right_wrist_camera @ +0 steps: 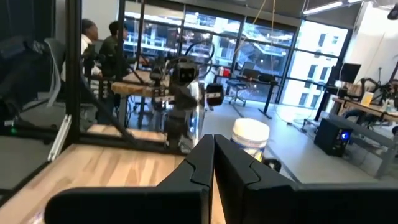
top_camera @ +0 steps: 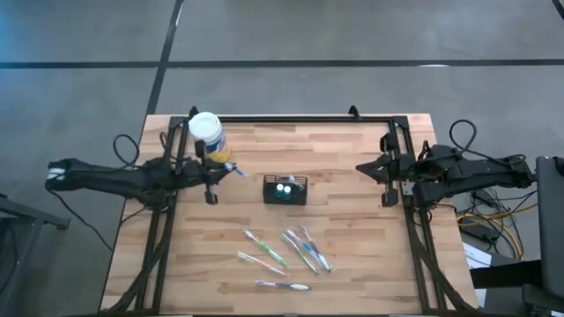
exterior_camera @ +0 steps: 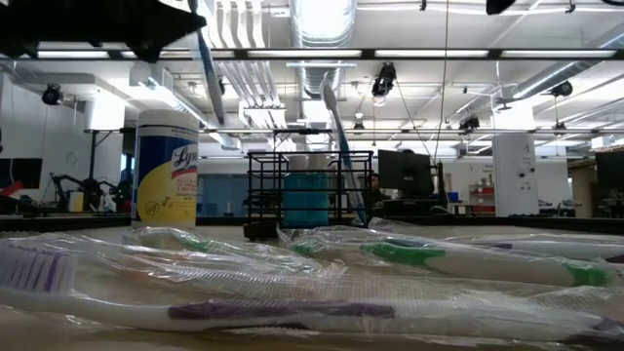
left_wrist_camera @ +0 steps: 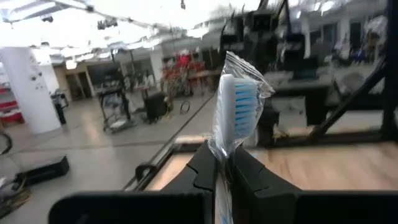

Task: Pick & Place toothbrushing station
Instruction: Put the left blue toothbrush into the mesh organizer

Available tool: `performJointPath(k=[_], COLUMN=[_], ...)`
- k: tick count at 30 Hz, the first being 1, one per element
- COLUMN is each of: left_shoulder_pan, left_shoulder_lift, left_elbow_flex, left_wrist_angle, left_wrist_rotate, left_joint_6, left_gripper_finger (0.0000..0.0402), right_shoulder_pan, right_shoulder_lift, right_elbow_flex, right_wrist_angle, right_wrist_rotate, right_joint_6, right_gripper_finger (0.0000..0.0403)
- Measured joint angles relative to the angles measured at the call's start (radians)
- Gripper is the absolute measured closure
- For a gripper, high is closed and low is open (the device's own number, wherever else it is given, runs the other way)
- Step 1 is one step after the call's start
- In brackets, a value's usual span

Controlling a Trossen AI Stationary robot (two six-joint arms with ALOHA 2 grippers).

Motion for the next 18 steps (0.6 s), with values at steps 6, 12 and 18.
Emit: performJointPath(k=[6, 12, 18], left_shoulder_pan=[0.103, 0.184, 0.218], left_shoulder_lift=[-0.025, -0.108, -0.185], left_elbow_flex=[-0.003, -0.003, -0.003], left_wrist_angle=[-0.056, -0.132, -0.189], left_wrist_rotate=[0.160, 0.331, 0.412], left_joint_6=[0.026, 0.027, 0.002], left_gripper_finger=[0.0385, 0.0385, 0.0385], right_shoulder_pan=[0.000, 0.000, 0.000], right_shoulder_lift=[-0.075, -0.188, -0.332], right_elbow_flex=[-0.071, -0.143, -0.228], right_wrist_angle=[0.002, 0.001, 0.003], right_wrist_rotate=[-0.001, -0.002, 0.073], right_joint_6=[0.039, 0.051, 0.092], right_gripper_finger=[0.0394, 0.0394, 0.0394])
